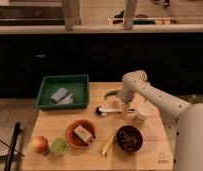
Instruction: Wipe table surface with brush
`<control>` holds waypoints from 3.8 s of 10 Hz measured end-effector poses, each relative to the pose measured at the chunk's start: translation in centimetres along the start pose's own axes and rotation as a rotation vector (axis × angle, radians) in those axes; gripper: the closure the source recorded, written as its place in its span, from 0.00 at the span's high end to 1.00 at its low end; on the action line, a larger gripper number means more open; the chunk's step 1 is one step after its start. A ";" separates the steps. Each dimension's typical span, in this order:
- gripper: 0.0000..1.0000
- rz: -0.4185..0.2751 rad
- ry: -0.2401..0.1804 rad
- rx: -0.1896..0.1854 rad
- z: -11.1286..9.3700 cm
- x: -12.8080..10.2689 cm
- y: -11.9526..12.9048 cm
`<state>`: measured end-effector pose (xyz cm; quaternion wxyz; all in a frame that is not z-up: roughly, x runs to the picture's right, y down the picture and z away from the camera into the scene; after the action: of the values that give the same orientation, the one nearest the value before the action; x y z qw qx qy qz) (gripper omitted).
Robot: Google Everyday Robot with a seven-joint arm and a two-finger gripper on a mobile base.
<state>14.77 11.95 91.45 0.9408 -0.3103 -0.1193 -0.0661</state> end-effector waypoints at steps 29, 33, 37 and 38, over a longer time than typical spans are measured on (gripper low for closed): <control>0.00 -0.078 0.140 0.019 -3.7 -2.1 0.6; 0.00 -0.113 0.202 0.021 -3.4 -3.2 0.2; 0.00 -0.147 0.226 -0.015 -2.7 -3.7 0.4; 0.00 -0.145 0.231 -0.023 -2.6 -3.3 0.6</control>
<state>12.15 11.00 88.17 0.9373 -0.3021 -0.0315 -0.1708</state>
